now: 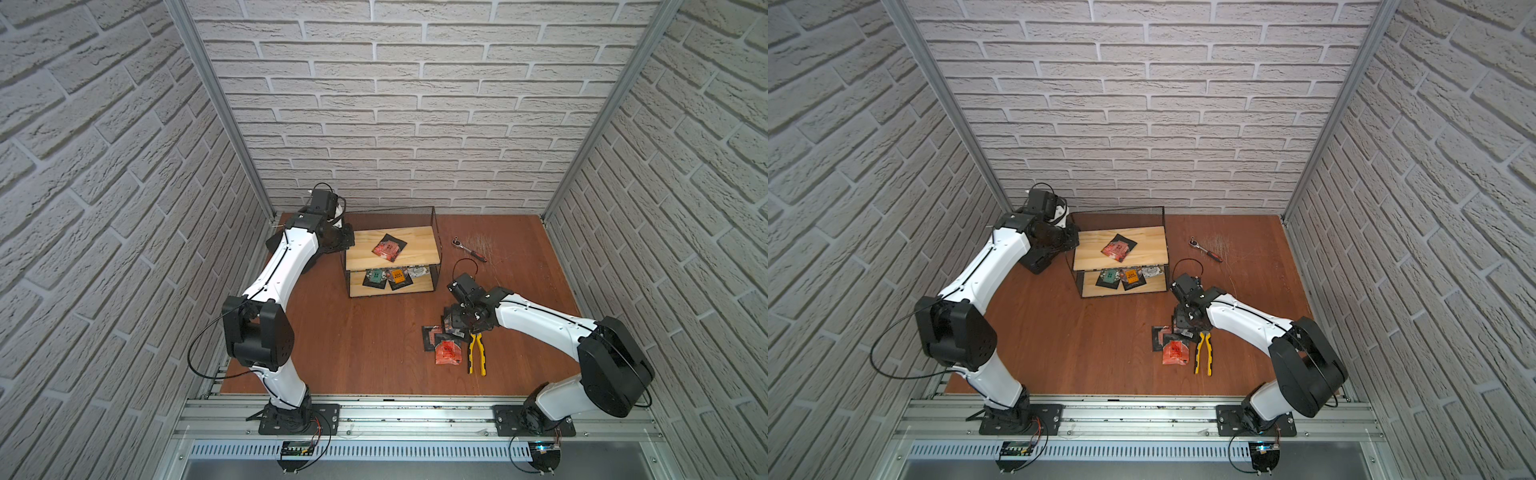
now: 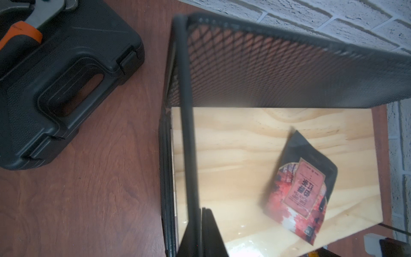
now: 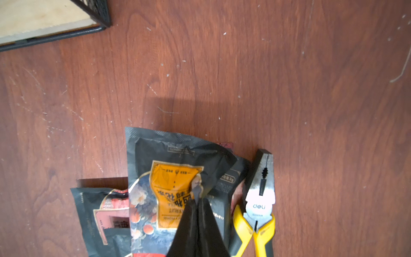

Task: Remove the tea bags from the shelf
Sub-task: Place the tea bag at the center of the board.

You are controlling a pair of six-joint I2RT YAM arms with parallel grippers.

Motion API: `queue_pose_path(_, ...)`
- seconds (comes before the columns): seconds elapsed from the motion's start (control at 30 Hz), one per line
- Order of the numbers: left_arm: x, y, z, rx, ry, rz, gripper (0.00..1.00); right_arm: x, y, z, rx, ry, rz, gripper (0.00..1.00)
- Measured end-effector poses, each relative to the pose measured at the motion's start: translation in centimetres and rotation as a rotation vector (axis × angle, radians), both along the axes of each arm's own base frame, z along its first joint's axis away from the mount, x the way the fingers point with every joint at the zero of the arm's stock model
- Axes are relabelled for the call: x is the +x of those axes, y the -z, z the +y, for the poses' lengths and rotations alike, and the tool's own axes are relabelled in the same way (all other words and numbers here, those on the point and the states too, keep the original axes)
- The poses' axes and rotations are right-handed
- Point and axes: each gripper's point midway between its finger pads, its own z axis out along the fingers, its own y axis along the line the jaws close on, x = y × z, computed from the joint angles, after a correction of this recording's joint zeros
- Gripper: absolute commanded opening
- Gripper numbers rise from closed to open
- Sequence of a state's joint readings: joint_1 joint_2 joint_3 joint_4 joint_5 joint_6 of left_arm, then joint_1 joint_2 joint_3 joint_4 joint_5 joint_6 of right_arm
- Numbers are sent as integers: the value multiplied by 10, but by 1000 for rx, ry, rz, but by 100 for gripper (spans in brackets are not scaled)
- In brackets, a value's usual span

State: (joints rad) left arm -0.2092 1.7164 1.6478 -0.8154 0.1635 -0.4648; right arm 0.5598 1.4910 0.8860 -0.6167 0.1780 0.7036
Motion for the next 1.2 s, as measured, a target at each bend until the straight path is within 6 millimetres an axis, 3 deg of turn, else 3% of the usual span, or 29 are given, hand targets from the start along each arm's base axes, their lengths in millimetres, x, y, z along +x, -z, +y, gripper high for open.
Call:
queue_pose_path(0.2, 0, 0, 0, -1, 1, 0, 8, 0, 2, -3, -14, 5, 6, 35)
queue_pose_path(0.53, 0, 0, 0, -1, 1, 0, 8, -2, 0, -10, -49, 16, 2, 42)
queue_pose_path(0.73, 0, 0, 0, -2, 1, 0, 9, -2, -17, -17, -65, 26, -35, 51)
queue_pose_path(0.87, 0, 0, 0, -2, 1, 0, 8, 5, -46, -19, -64, 31, -101, 59)
queue_pose_path(1.03, 0, 0, 0, -2, 1, 0, 8, 26, -106, -10, -52, 5, -240, 70)
queue_pose_path(1.2, 0, 0, 0, -2, 1, 0, 8, 41, -165, 12, -37, -71, -371, 78)
